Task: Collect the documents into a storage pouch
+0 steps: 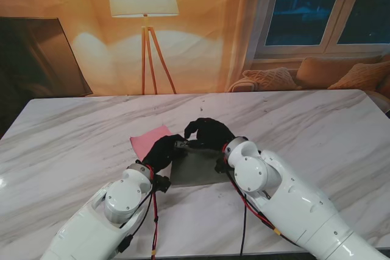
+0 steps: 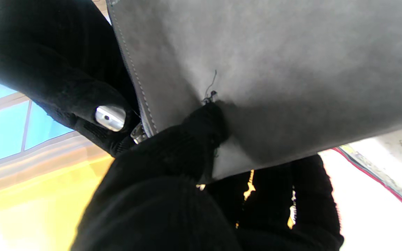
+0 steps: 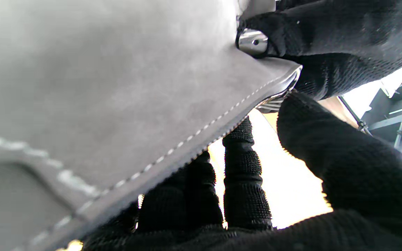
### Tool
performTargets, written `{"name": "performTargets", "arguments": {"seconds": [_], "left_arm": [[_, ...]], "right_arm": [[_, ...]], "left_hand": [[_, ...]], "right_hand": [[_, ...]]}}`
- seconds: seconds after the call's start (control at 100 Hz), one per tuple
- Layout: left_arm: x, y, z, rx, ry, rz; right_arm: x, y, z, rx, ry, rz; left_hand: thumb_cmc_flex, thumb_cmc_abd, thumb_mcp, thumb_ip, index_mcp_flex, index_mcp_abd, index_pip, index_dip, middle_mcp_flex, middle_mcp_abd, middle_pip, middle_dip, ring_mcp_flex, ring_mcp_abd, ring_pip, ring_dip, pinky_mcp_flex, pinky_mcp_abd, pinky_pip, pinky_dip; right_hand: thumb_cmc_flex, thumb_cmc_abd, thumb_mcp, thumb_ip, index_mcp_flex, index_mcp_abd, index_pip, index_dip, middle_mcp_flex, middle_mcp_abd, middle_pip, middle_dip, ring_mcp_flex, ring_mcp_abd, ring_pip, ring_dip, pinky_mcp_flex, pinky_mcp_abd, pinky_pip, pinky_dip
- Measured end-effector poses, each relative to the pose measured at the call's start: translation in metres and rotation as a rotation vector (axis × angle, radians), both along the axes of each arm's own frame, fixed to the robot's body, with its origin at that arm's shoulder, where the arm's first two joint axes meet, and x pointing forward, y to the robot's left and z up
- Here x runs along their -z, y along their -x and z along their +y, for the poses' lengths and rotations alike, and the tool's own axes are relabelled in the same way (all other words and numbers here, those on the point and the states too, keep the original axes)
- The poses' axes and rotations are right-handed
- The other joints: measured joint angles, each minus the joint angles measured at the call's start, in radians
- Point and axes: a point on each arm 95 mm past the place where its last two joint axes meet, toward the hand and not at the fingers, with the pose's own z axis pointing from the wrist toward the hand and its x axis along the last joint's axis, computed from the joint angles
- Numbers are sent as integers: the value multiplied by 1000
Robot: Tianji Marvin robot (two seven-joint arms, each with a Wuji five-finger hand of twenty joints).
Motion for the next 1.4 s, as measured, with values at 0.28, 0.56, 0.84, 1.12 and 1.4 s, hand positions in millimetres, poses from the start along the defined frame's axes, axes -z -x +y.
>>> {"name": "performTargets", "arguments": {"seconds": [0.28, 0.56, 0.84, 1.12, 1.4], "left_arm": [[1, -1, 0, -11, 0, -8], [4, 2, -3, -34, 14, -4], [5, 3, -3, -33, 5, -4], [5, 2, -1, -36, -9, 4], [5, 2, -1, -49, -12, 7]], "right_arm": [[0, 5, 5, -10, 12, 12], [0, 3, 10, 1, 13, 31], [1, 1, 11, 42, 4, -2], [3, 0, 10, 54, 22, -4], [3, -1, 8, 61, 24, 2]], "left_hand": [[4, 0, 0, 0, 2, 19, 0, 0, 0, 4, 4, 0, 0, 0, 0, 0, 0, 0, 0, 0], [7, -2, 0, 0, 4, 31, 35, -100, 0, 7, 10, 0, 9, 0, 0, -2, 7, 2, 0, 0], [3, -11, 0, 0, 4, 31, 46, -127, 13, 7, 10, -19, 11, 6, 0, -20, 16, 8, 0, 1], [-6, -10, 1, 1, -18, 32, 51, -100, 13, 4, -5, -20, 10, 6, -48, -65, 11, 8, -12, -6], [-18, -10, 1, 1, -30, 35, 42, -92, 13, 1, -36, -19, -9, 7, -78, -90, -9, 4, -21, -31]], "right_hand": [[-8, -26, -1, -56, 7, 54, -31, -61, 2, -3, -30, -22, 5, 7, -56, -24, -4, 1, -45, -7], [53, -74, -12, -87, 53, 79, 101, -148, 89, -2, -15, -21, 48, 21, -29, -24, 27, 7, -43, 0], [87, -74, -11, -96, 107, 46, 214, -145, 127, -4, -3, -13, 81, 21, -4, -11, 55, 16, 1, 1], [95, -74, -11, -106, 188, -15, 323, -112, 156, -5, 7, -13, 103, 26, 10, -11, 66, 18, 23, 1], [97, -46, -11, -108, 189, -16, 380, -51, 166, -5, 11, -12, 110, 31, 19, -11, 68, 18, 38, 1]]}}
